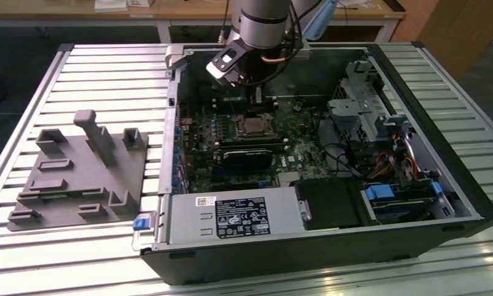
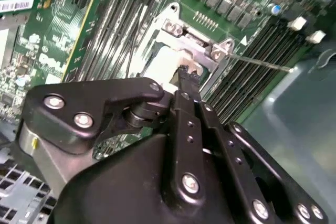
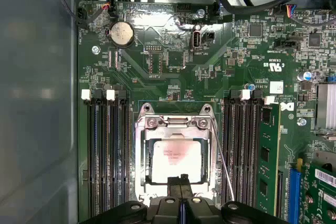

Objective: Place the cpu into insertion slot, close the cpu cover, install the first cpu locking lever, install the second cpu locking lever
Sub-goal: 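Close the cpu cover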

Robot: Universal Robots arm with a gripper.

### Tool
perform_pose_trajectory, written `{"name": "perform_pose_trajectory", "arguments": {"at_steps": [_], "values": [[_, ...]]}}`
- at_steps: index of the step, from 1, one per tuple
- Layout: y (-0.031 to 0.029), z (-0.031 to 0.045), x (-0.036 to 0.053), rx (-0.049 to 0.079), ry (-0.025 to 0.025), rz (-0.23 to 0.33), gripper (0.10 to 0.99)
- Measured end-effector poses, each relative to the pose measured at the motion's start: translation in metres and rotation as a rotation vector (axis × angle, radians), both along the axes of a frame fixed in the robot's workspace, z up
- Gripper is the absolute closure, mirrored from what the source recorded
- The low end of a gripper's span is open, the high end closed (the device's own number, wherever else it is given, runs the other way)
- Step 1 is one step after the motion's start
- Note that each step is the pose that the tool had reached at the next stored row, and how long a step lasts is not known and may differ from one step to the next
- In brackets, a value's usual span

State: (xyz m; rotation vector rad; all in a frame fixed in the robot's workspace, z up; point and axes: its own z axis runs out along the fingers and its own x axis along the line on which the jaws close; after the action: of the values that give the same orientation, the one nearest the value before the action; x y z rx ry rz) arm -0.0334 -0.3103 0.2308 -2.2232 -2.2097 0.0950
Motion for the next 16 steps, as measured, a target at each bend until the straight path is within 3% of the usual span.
{"name": "perform_pose_trajectory", "arguments": {"at_steps": [1, 8, 9, 12, 16], "values": [[0.0, 0.0, -0.0001, -0.002, -0.0384, 0.0, 0.98], [0.0, 0.0, -0.0001, -0.002, -0.0396, 0.0, 0.98], [0.0, 0.0, -0.0001, -0.003, -0.0407, 0.0, 0.98], [0.0, -0.0002, -0.0001, -0.002, -0.0521, 0.002, 0.98], [0.0, -0.0003, 0.0, -0.002, -0.0538, 0.003, 0.98]]}}
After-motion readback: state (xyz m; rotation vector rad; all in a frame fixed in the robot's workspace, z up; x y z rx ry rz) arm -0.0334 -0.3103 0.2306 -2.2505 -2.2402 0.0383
